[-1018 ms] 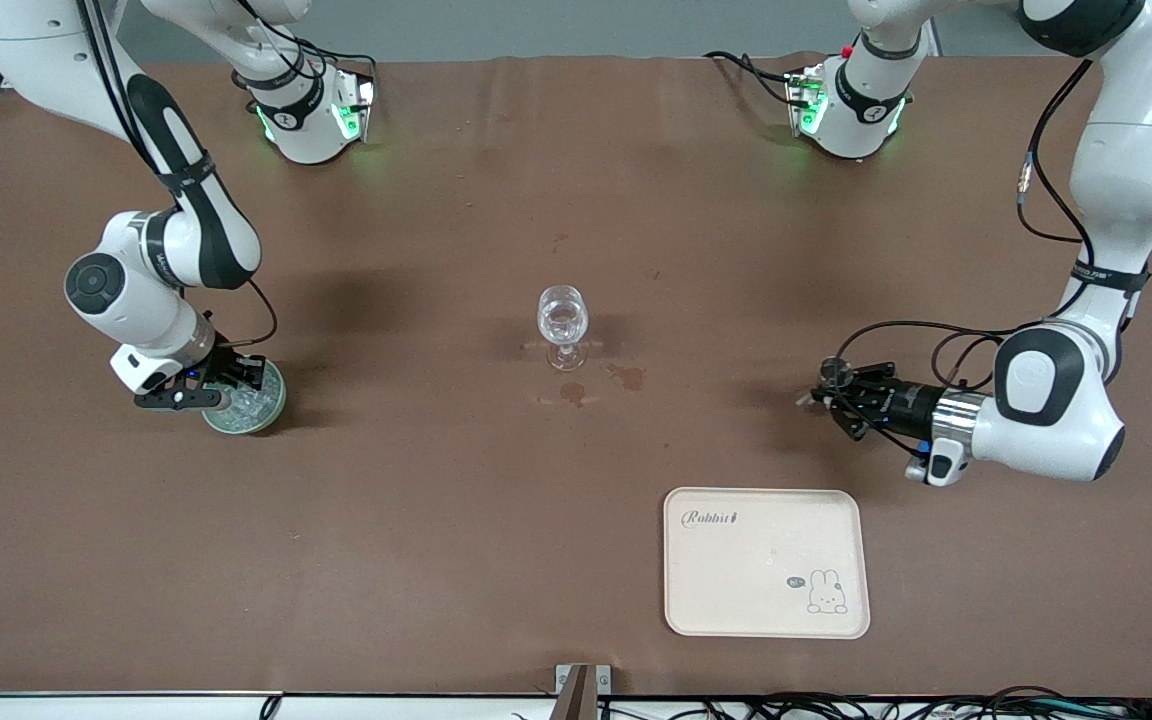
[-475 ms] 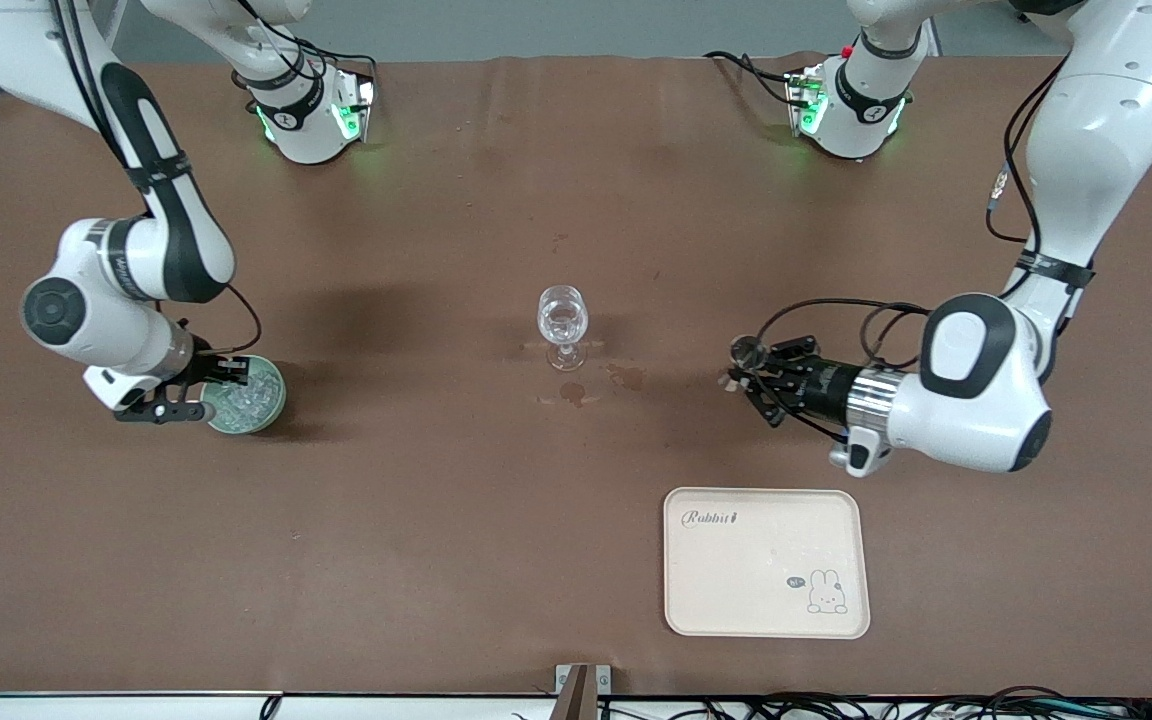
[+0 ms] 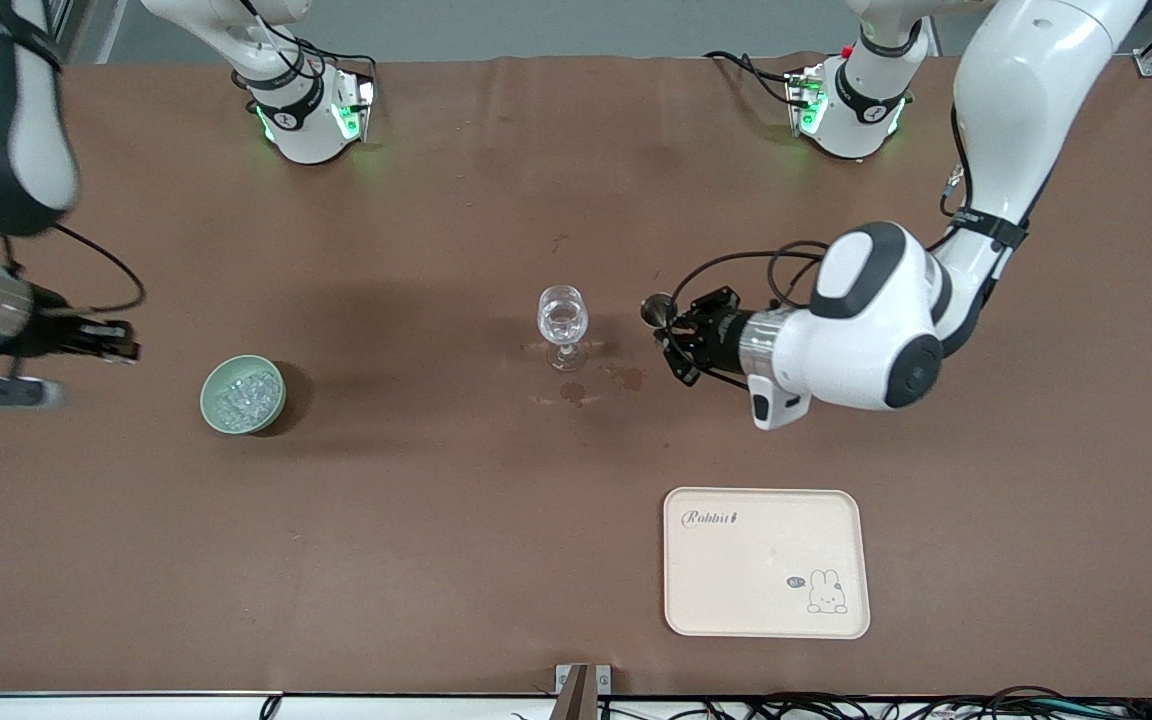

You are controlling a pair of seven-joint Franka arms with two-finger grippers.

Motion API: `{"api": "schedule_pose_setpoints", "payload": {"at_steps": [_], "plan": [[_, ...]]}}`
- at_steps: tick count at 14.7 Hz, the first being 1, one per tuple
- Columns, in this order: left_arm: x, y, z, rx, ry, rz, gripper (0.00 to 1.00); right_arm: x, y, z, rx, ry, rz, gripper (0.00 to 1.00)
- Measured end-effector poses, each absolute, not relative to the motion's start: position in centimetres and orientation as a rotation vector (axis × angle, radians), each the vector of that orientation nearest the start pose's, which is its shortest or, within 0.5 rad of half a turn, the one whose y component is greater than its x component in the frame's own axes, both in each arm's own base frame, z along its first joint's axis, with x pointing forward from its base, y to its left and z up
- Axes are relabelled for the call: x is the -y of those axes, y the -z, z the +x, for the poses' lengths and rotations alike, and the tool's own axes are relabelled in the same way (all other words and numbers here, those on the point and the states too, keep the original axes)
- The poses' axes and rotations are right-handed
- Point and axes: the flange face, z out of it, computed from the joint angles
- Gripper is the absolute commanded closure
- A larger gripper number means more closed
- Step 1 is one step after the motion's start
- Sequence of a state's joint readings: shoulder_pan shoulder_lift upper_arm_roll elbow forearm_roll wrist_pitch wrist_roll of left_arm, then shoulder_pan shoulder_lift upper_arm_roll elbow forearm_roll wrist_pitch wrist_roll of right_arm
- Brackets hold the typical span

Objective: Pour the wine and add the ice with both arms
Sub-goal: 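Carry the jigger over the wine glass with the left gripper, then tilt the jigger over the glass rim to pour with the left gripper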

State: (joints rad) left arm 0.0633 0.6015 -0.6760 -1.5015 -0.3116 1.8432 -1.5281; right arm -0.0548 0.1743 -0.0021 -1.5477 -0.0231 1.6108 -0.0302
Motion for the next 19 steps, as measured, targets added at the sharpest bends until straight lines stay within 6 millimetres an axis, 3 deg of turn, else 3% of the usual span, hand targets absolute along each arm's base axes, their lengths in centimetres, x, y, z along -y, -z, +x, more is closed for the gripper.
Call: {"api": "schedule_pose_setpoints", "payload": {"at_steps": [2,6,9,16,19], "plan": [[37.1,-38.8,57.0,1.661,-0.933,-2.659,1.0,4.3,-58.4,59.8,-0.061,-0.144,-3.158,0.99],[41.9,-40.0,54.5,1.704,-0.699,-2.609,1.0,5.6,-64.0,58.0,-0.101,-0.086,-3.185,0.99],[44.0,-40.1,53.2,1.738,-0.584,-2.583,1.0,6.1,-67.2,55.7,-0.122,-0.039,-3.195,0.99],[48.6,-38.3,49.8,1.77,-0.307,-2.54,1.0,6.6,-65.8,56.1,-0.133,-0.039,-3.191,0.99],[49.2,-38.1,49.3,1.753,-0.228,-2.553,1.0,6.5,-65.5,56.3,-0.131,-0.018,-3.175,0.99]]}}
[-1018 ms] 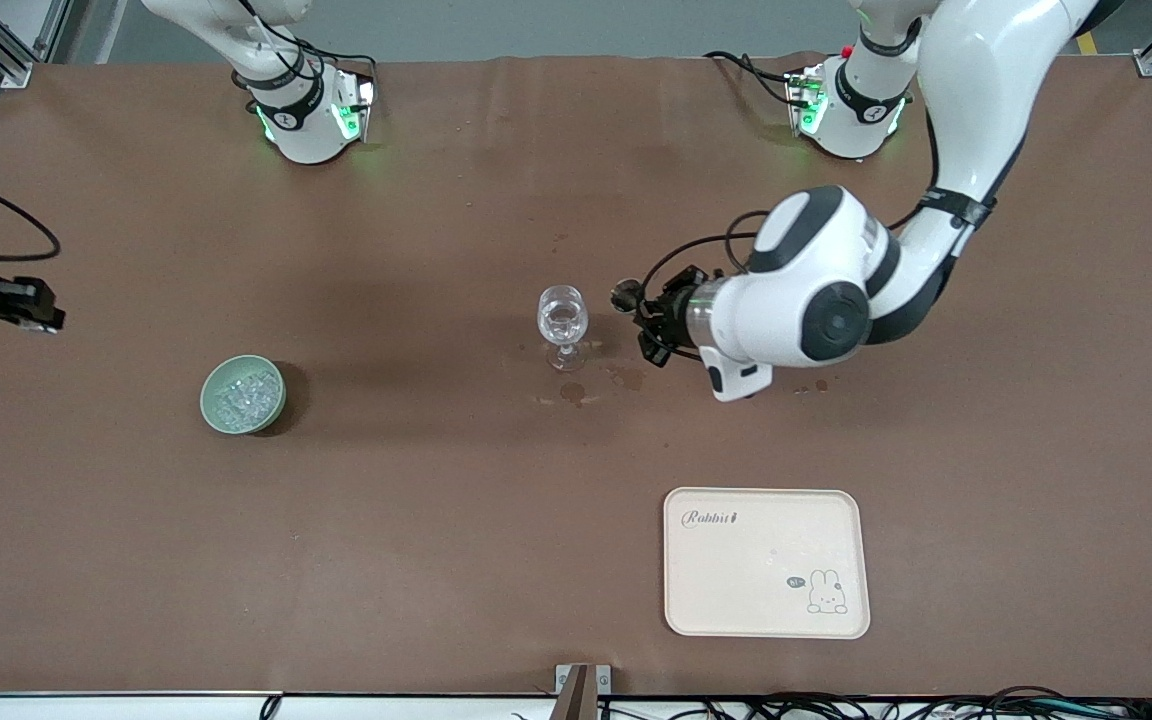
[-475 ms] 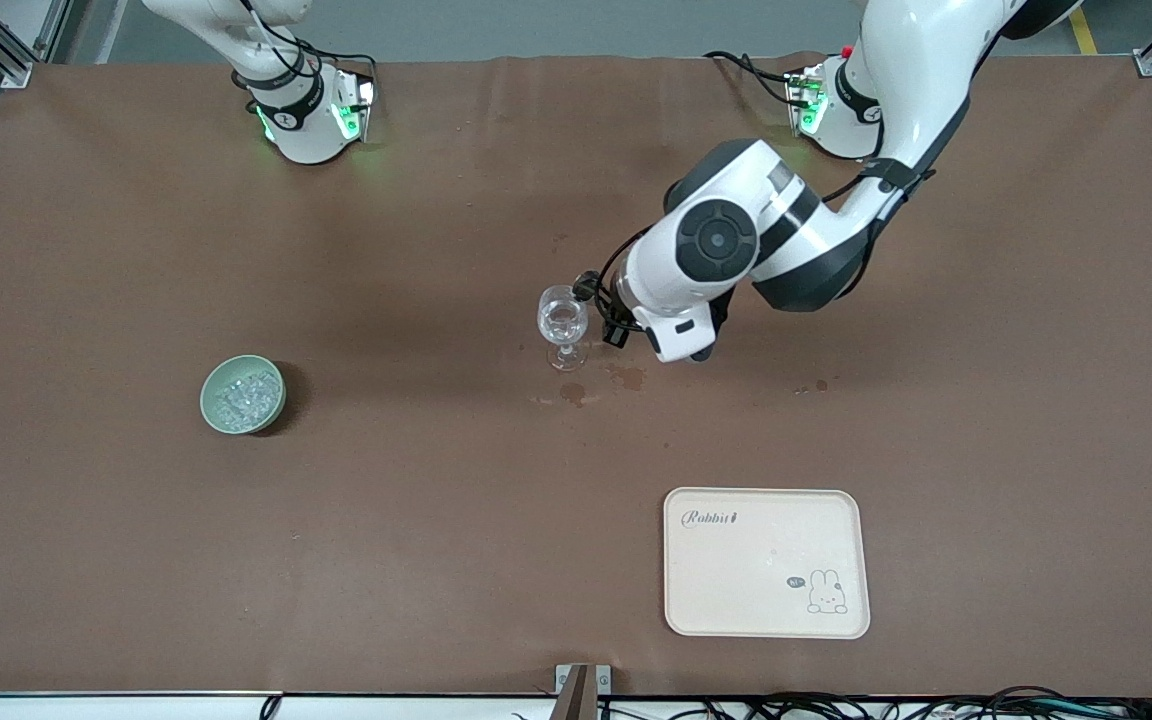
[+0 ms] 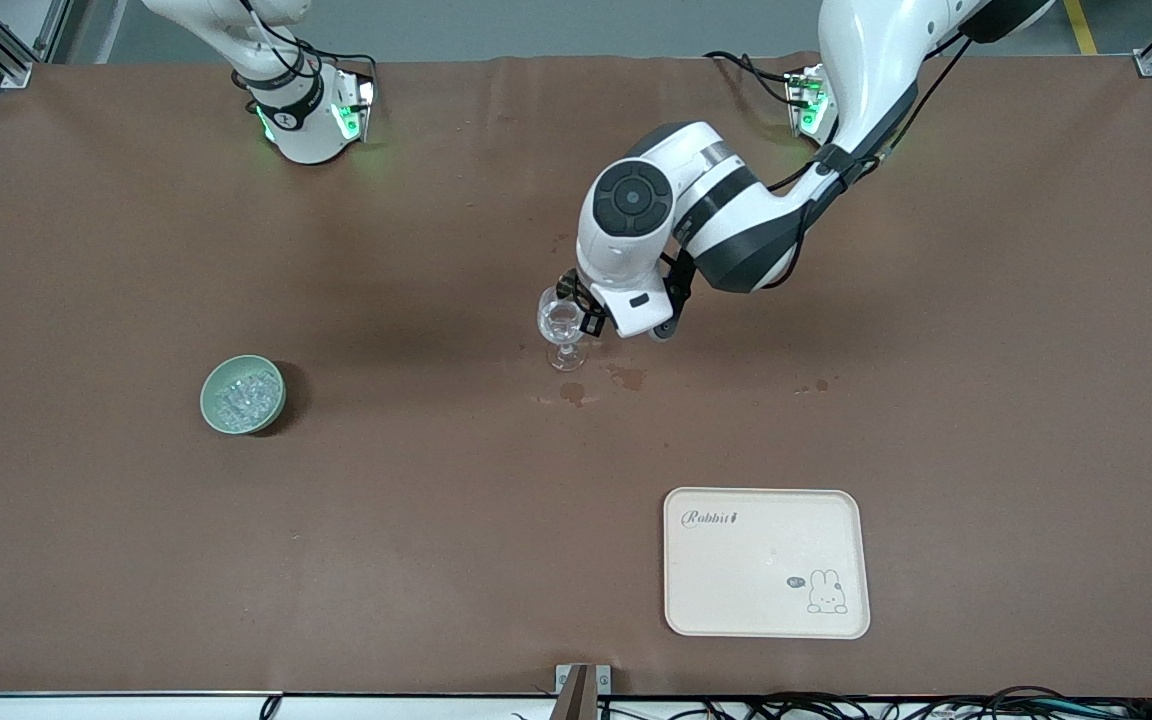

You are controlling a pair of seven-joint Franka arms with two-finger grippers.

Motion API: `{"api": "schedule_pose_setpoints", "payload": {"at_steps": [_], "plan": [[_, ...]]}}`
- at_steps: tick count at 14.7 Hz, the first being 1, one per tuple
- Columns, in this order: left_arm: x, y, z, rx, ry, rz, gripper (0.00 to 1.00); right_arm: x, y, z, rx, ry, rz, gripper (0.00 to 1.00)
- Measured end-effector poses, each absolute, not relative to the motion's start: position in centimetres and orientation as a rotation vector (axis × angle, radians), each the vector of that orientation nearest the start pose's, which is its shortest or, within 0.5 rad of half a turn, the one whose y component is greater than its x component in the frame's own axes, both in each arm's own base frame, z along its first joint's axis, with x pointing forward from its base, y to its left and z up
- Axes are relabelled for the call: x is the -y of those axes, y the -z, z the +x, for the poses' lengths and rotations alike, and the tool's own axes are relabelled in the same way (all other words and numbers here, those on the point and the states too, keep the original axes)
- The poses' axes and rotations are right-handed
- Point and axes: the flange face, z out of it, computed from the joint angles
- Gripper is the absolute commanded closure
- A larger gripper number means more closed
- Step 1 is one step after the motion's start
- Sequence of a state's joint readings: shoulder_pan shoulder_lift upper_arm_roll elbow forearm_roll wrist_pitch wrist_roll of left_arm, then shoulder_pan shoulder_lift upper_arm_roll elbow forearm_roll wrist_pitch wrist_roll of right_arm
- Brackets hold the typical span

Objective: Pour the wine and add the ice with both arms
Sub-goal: 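Tilt the jigger over the glass rim to pour with the left gripper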

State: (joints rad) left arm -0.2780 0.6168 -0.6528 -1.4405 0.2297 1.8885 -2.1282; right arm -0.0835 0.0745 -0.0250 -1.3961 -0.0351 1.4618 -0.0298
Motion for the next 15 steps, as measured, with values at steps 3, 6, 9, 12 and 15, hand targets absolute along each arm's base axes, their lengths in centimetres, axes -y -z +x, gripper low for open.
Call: {"api": "schedule_pose_setpoints", "payload": {"at_steps": [3,6,9,12,15], "plan": [[49.6,-38.0,49.0,1.749,-0.125,-2.559,1.0,6.3,-65.5,56.3,-0.128,-0.018,-3.164,0.99],[49.9,-38.0,48.8,1.725,-0.075,-2.577,1.0,6.1,-65.5,56.3,-0.125,-0.012,-3.149,0.99],[50.8,-38.0,47.9,1.68,-0.01,-2.607,1.0,6.0,-65.7,56.3,-0.122,-0.002,-3.147,0.99],[51.4,-37.9,47.4,1.646,0.042,-2.627,1.0,6.0,-65.7,56.3,-0.12,-0.002,-3.146,0.99],[51.6,-37.9,47.2,1.627,0.079,-2.639,1.0,5.9,-65.7,56.3,-0.119,0.0,-3.146,0.99]]}}
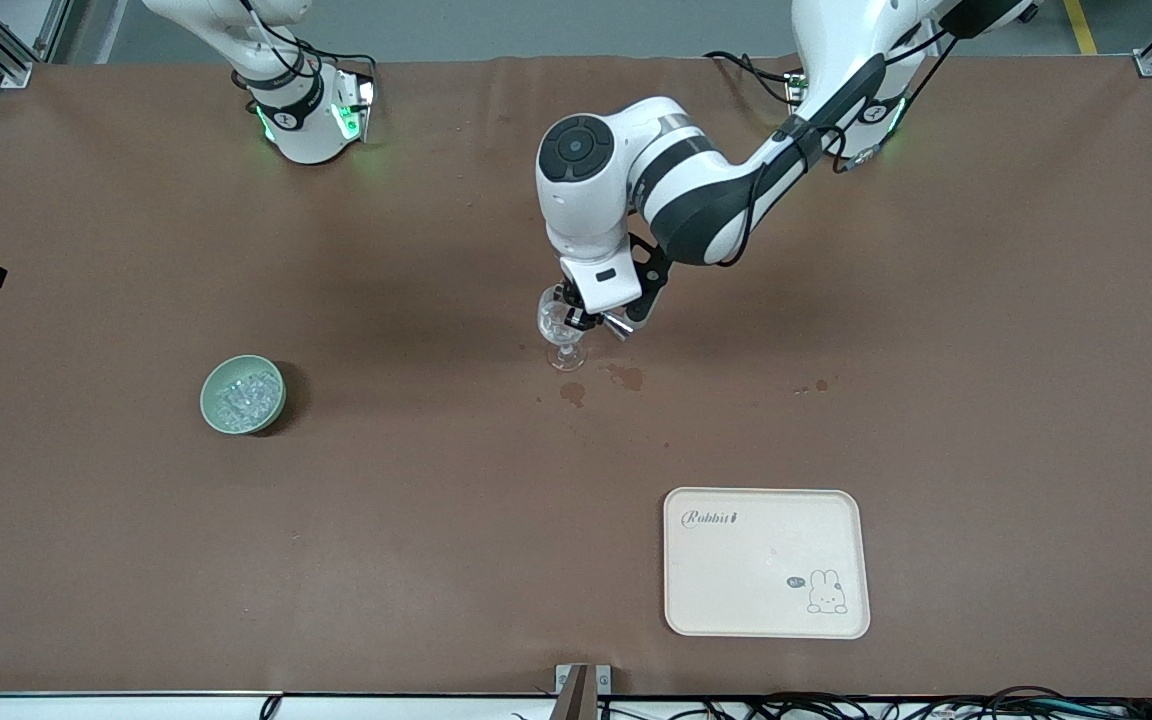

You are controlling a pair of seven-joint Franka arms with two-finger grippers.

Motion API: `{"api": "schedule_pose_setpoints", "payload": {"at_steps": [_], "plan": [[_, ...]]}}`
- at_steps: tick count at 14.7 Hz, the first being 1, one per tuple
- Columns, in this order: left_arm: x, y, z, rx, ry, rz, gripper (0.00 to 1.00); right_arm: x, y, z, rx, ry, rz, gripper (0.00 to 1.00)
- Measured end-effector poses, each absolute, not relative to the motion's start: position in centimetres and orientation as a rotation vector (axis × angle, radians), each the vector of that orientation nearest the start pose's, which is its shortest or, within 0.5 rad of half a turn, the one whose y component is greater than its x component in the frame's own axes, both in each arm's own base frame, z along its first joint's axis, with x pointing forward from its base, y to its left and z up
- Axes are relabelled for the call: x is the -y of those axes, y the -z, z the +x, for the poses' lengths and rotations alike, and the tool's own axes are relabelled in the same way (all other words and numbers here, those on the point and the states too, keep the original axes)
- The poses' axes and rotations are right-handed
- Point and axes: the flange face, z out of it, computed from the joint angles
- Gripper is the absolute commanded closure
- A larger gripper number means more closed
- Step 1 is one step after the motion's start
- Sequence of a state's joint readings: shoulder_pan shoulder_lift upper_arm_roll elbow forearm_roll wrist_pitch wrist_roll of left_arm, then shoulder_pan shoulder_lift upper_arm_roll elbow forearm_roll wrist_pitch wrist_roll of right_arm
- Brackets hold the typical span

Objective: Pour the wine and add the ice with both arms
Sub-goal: 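Tilt the jigger over the glass rim to pour with the left gripper, then carry the jigger toward the white tray with the left gripper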

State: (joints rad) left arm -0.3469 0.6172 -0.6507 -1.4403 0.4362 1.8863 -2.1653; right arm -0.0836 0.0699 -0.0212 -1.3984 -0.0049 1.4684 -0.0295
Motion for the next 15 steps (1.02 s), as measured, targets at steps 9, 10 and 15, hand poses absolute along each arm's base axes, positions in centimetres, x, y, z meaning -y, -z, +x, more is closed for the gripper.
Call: {"api": "schedule_pose_setpoints", "payload": {"at_steps": [9,10,15], "plan": [[44.9,-39.4,53.7,1.759,-0.508,-2.594,1.0,5.4,-65.7,56.3,-0.105,-0.001,-3.144,0.99],[43.3,-39.8,55.1,1.779,-0.585,-2.598,1.0,4.5,-65.8,56.4,-0.087,0.001,-3.142,0.99],[30.9,-37.8,64.3,1.951,-0.813,-2.622,0.99,-6.3,-66.5,55.6,-0.152,-0.007,-3.127,0.99]]}}
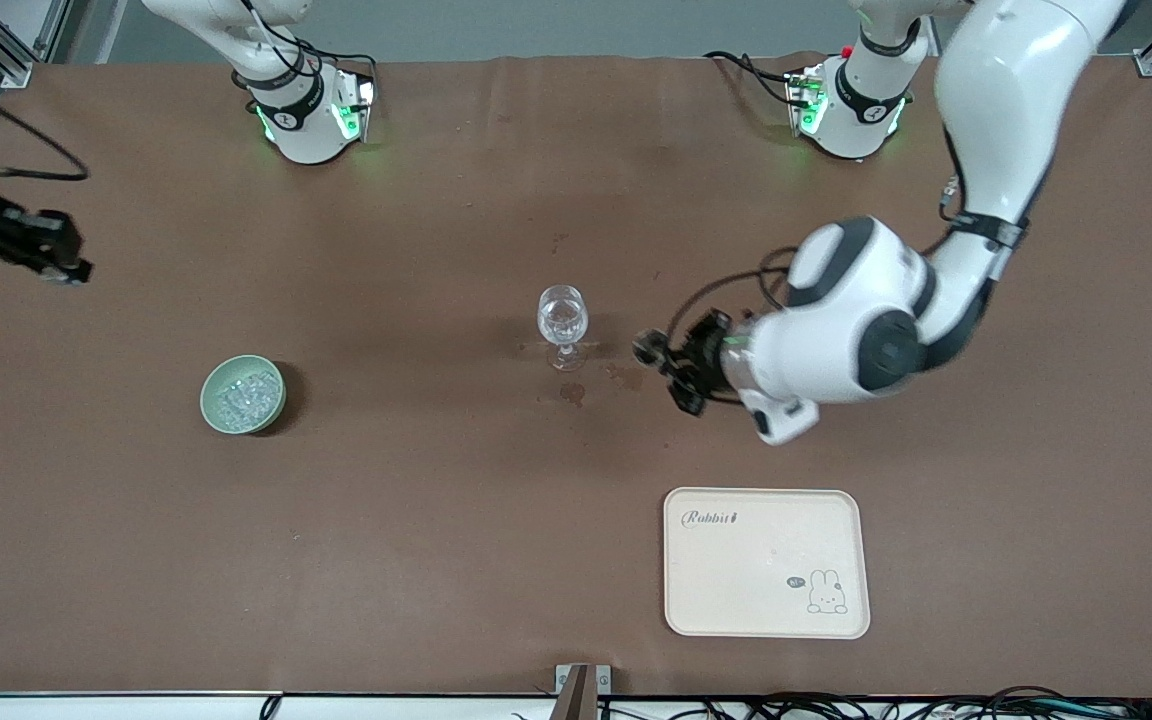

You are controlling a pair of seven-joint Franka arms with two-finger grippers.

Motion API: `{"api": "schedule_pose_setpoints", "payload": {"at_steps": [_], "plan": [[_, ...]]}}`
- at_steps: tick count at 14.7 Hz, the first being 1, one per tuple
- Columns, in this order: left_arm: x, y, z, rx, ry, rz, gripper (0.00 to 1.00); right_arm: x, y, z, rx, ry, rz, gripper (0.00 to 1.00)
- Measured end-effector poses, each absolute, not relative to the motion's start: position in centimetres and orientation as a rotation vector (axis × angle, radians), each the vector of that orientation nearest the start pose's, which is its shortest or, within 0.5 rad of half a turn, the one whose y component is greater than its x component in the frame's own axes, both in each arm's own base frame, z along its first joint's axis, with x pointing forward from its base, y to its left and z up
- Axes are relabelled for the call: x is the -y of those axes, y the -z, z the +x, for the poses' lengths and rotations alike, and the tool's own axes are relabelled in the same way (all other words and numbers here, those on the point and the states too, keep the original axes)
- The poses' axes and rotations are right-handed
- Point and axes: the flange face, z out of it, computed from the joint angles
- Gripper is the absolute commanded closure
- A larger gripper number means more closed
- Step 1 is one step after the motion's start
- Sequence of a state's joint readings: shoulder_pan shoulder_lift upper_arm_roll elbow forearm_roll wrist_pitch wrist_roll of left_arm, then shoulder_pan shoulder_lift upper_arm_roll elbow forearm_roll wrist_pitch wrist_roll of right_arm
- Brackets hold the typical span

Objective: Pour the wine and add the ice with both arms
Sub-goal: 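Carry the jigger toward the white tray with the left gripper, then lower the jigger onto the tray while the right gripper brings ice over glass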

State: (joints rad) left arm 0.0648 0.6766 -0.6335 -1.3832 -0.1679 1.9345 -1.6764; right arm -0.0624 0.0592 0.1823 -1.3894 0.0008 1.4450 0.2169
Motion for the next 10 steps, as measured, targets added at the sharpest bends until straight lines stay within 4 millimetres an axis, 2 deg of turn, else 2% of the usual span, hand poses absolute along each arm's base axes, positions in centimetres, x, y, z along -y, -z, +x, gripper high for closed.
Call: {"api": "schedule_pose_setpoints", "payload": {"at_steps": [2,5,7,10], "plan": [[26.0,-35.2,67.9,2.102,-0.82,-2.634,0.99,-12.3,-67.0,54.4,-0.19,-0.001,-3.118,0.99],[21.2,-30.9,71.0,2.259,-0.819,-2.62,0.99,-21.5,-66.5,51.9,-0.252,-0.02,-3.105,0.99],[19.0,-28.6,72.3,2.354,-0.874,-2.577,0.99,-26.6,-65.2,50.8,-0.285,-0.042,-3.095,0.99],[15.3,-25.0,74.0,2.446,-1.027,-2.555,0.99,-32.8,-61.8,50.4,-0.319,-0.074,-3.068,0.99]]}}
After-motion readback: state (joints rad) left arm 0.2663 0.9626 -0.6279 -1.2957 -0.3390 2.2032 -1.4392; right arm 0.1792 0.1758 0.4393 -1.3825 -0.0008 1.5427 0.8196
